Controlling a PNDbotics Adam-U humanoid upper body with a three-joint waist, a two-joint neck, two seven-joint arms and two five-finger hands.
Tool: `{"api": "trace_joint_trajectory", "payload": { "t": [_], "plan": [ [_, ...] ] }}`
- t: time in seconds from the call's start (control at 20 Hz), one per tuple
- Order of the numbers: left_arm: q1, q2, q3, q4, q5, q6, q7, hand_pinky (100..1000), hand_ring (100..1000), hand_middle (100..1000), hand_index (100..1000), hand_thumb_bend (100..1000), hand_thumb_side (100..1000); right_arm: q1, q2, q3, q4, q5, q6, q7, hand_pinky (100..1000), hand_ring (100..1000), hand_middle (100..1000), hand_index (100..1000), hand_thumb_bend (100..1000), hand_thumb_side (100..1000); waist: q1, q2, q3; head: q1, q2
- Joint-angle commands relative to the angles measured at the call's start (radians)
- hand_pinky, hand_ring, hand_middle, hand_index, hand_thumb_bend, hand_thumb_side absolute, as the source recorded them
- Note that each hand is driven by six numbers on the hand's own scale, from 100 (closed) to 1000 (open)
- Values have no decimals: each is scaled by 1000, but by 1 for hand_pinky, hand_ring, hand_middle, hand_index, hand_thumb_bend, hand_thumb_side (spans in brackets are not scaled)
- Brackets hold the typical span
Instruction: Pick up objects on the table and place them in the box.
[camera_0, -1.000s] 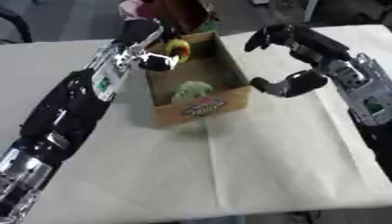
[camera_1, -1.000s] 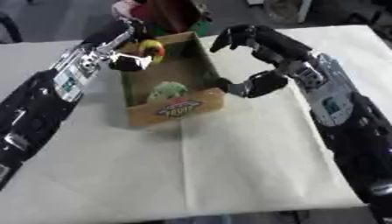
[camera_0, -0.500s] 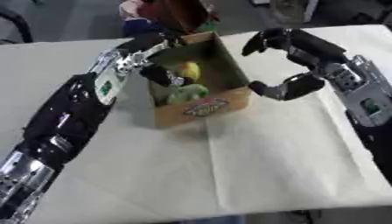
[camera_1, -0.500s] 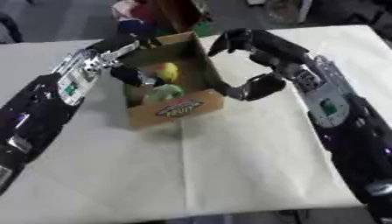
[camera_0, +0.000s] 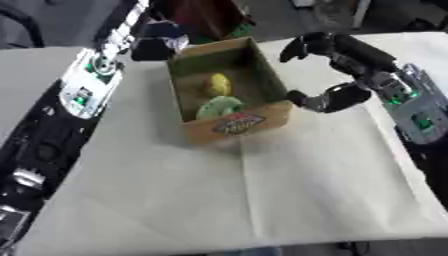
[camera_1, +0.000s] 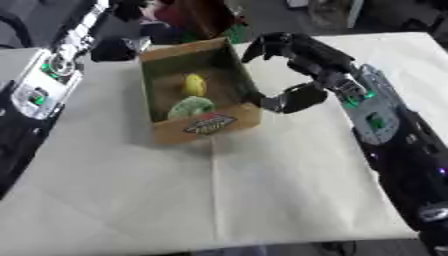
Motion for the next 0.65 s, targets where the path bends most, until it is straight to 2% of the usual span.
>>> {"api": "trace_joint_trajectory", "payload": {
  "t": [0.05,0.2,0.4,0.65],
  "plan": [
    [34,70,66,-86,62,46,42,700,650,542,727,196,213,9,-77,-45,-40,-11,22,-36,672,779,735,791,297,514,-6,-8,28,-23,-1],
    [108,87,124,-128,108,75,88,698,650,541,727,186,215,37,-115,-67,-70,-30,46,-59,671,777,733,790,296,504,-7,-4,52,-22,-2],
    [210,98,142,-155,171,80,136,700,660,548,733,189,217,57,-145,-87,-102,-55,72,-73,669,776,732,789,299,493,-7,-6,66,-11,1],
    [336,107,158,-214,248,58,174,702,664,554,740,192,213,71,-148,-100,-119,-79,95,-74,664,774,727,783,297,475,-6,-14,66,8,5]
  ]
}}
